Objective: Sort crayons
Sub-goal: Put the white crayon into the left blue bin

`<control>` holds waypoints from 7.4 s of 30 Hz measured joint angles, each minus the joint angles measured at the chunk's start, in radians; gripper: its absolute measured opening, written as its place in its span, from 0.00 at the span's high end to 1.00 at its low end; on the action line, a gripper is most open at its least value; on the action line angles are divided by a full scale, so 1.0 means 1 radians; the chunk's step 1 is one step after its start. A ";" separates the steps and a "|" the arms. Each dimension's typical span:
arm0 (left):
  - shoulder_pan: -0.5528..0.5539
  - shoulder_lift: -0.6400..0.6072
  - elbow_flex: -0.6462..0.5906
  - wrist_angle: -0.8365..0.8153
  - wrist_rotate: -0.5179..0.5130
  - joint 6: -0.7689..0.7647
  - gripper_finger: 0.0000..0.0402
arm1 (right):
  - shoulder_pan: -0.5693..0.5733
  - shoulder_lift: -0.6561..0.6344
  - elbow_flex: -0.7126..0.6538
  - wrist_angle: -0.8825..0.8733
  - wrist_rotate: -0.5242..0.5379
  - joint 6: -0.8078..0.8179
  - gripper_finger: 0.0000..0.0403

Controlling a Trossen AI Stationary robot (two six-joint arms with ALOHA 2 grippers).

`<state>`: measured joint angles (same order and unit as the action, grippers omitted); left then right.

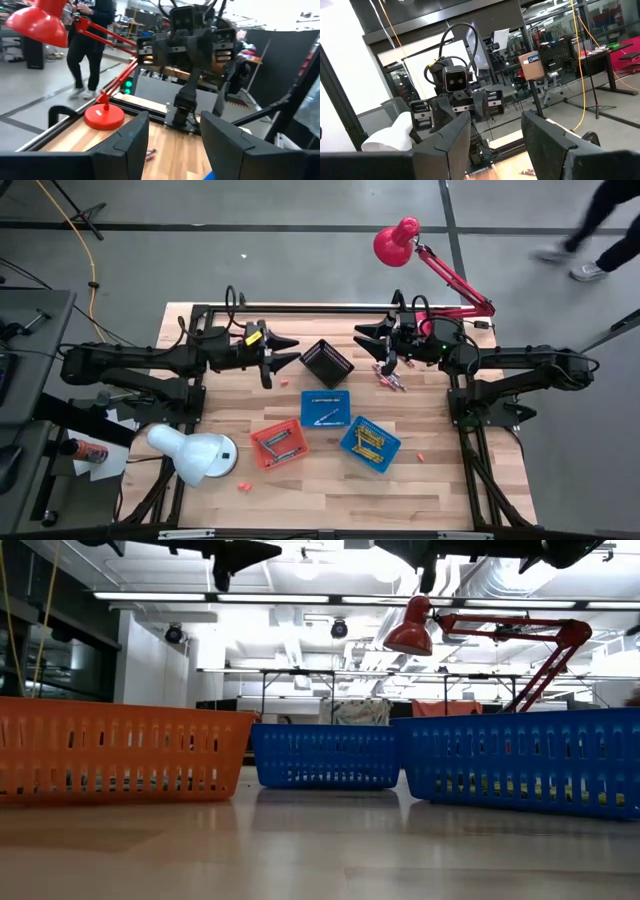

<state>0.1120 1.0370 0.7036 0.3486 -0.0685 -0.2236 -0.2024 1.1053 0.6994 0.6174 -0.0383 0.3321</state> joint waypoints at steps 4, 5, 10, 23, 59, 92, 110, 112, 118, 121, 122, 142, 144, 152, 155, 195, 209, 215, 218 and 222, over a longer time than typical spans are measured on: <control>0.000 0.000 0.000 0.000 -0.029 0.000 0.59 | 0.001 0.000 0.014 -0.100 0.027 0.081 0.57; 0.000 0.000 0.000 0.000 -0.031 0.000 0.59 | 0.003 0.001 0.041 -0.222 0.048 0.108 0.57; 0.000 0.000 0.000 0.000 -0.034 0.000 0.59 | 0.003 0.064 0.227 -0.920 0.130 0.135 0.57; 0.000 0.000 0.000 -0.013 -0.048 -0.001 0.59 | -0.059 0.060 -0.010 -1.526 0.060 0.325 0.57; 0.000 0.001 0.000 -0.009 -0.051 -0.012 0.59 | -0.140 0.348 -0.079 -1.289 0.054 -0.001 0.82; 0.000 -0.124 0.002 -0.046 -0.125 0.029 0.59 | 0.008 -0.021 -0.086 -0.184 0.007 0.135 1.00; 0.000 -0.123 0.001 -0.074 -0.125 0.016 0.59 | 0.054 0.054 -0.086 -0.040 -0.022 0.165 1.00; 0.000 -0.123 0.001 -0.096 -0.125 0.015 0.59 | 0.054 0.054 -0.086 -0.025 -0.022 0.165 1.00; 0.000 -0.122 0.000 -0.135 -0.125 0.015 0.59 | 0.054 0.054 -0.085 -0.006 0.002 0.193 1.00; 0.000 -0.122 0.000 -0.140 -0.124 0.015 0.59 | 0.054 0.054 -0.085 -0.006 0.002 0.195 1.00; 0.000 -0.122 0.000 -0.140 -0.124 0.015 0.59 | 0.054 0.054 -0.085 -0.006 0.002 0.202 1.00; 0.000 -0.121 0.000 -0.145 -0.124 0.016 0.59 | 0.098 0.141 0.078 -0.245 -0.112 0.133 1.00; 0.000 -0.121 0.000 -0.144 -0.124 0.016 0.59 | 0.125 0.198 0.164 -0.372 -0.143 0.051 1.00; 0.000 -0.121 0.000 -0.143 -0.124 0.015 0.59 | 0.195 0.472 0.423 -0.805 -0.277 -0.192 1.00; 0.000 -0.121 0.000 -0.143 -0.124 0.014 0.59 | 0.208 0.567 0.465 -0.925 -0.267 -0.259 1.00; 0.000 -0.121 0.000 -0.148 -0.124 -0.036 0.59 | 0.106 0.359 0.420 -1.232 -0.078 -0.328 0.60; 0.000 -0.121 0.000 -0.173 -0.125 -0.036 0.59 | 0.036 -0.001 -0.086 -0.093 -0.062 0.080 0.60; 0.000 -0.121 0.000 -0.173 -0.125 -0.035 0.59 | 0.036 0.012 -0.076 -0.042 -0.062 0.067 0.60; 0.000 -0.121 0.000 -0.173 -0.125 -0.036 0.59 | 0.035 0.011 -0.066 -0.045 -0.062 0.051 0.60; 0.011 -0.115 0.017 -0.264 -0.240 -0.154 0.59 | 0.032 0.011 -0.063 -0.057 -0.058 0.052 0.60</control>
<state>0.1226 0.9216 0.7206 0.0848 -0.3086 -0.3781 -0.1707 1.1168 0.6369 0.5608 -0.0959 0.3837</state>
